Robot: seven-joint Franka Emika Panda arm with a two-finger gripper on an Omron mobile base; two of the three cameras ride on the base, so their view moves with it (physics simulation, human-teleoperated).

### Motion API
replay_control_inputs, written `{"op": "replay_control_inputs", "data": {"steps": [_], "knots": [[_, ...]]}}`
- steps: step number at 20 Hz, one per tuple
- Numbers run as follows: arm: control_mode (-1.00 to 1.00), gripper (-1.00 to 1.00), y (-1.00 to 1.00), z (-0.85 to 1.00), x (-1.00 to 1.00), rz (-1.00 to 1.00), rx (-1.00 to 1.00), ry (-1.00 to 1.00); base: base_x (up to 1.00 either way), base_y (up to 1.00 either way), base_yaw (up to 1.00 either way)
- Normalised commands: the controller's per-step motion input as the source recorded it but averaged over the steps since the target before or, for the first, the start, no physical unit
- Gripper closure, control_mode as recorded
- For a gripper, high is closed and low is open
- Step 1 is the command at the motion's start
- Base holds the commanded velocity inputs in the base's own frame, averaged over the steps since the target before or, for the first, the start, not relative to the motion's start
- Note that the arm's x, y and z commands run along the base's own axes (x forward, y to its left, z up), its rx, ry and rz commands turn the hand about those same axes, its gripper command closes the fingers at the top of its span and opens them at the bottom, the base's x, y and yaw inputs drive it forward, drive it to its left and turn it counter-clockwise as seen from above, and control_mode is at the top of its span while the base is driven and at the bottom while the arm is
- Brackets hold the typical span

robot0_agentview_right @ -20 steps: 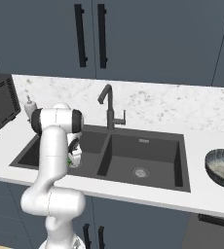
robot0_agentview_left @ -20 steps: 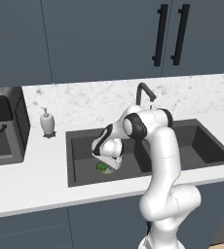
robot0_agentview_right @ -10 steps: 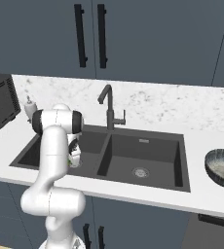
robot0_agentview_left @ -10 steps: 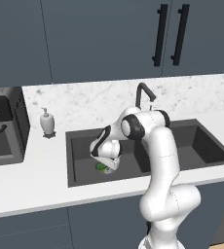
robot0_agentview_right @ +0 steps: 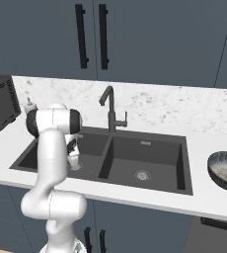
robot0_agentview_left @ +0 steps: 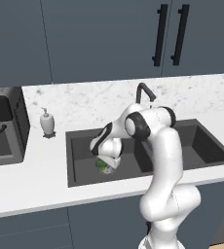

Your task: Pick the broccoli from the sink and place it in the bowl. Then pick the bowl and place it in the microwave. Then close the microwave door and press the start button.

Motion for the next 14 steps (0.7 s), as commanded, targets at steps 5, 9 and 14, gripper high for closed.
{"op": "replay_control_inputs", "data": {"steps": [5, 9, 14], "knots": [[-1.00, 1.00, 0.05, 1.00, -0.38, -0.08, 0.02, -0.34, 0.00, 0.00, 0.00], [-1.00, 1.00, 0.05, 0.91, -0.33, -0.08, 0.00, -0.40, 0.00, 0.00, 0.00], [-1.00, 1.00, 0.01, 0.98, -0.33, -0.04, 0.11, -0.22, 0.00, 0.00, 0.00]]}}
